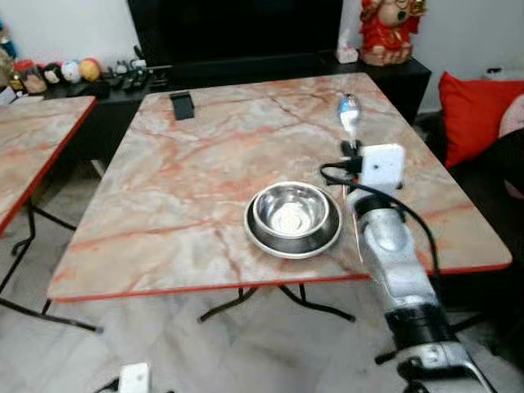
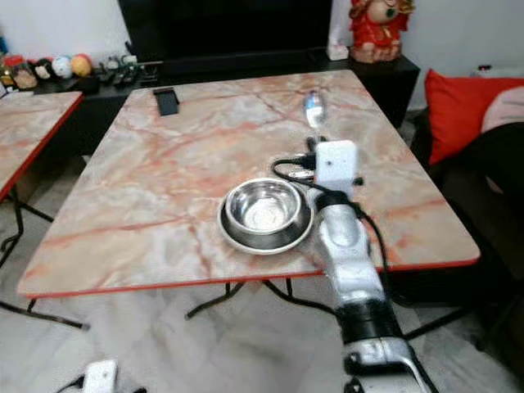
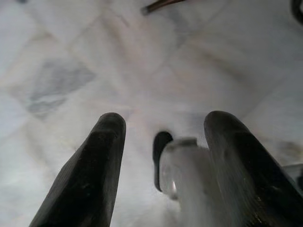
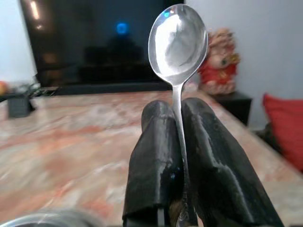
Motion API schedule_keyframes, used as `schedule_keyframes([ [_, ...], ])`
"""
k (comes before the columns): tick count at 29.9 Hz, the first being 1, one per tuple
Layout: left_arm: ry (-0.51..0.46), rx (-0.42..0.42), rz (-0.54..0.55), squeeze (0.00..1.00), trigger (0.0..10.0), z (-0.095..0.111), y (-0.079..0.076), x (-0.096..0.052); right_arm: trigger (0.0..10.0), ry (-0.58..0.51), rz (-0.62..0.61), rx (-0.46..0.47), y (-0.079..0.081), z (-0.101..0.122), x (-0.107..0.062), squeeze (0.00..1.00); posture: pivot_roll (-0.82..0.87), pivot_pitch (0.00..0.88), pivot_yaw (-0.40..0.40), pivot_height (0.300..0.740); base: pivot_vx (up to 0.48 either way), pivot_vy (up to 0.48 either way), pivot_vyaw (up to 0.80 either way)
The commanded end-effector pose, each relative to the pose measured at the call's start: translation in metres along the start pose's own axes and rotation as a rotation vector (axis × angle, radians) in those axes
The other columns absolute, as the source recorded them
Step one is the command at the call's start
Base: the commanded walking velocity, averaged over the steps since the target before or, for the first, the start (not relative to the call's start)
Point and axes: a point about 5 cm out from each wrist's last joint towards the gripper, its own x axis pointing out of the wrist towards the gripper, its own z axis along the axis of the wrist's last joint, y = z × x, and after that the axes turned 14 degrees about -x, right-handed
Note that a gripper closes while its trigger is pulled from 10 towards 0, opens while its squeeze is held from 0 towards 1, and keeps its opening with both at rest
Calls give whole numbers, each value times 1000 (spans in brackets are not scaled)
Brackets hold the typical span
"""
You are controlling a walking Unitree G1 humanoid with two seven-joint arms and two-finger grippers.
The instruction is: Setting the table
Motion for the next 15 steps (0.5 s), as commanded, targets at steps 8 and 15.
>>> schedule_keyframes([
  [8,-9,7,40,0,10000,6,13,-2,10000,-21,27,5,9,9,3,0,-77,0,54,740,0,0,0],
  [15,-10,8,41,0,10000,7,13,-1,10000,100,-3,-67,-11,-3,6,0,-84,0,55,740,0,0,0],
])
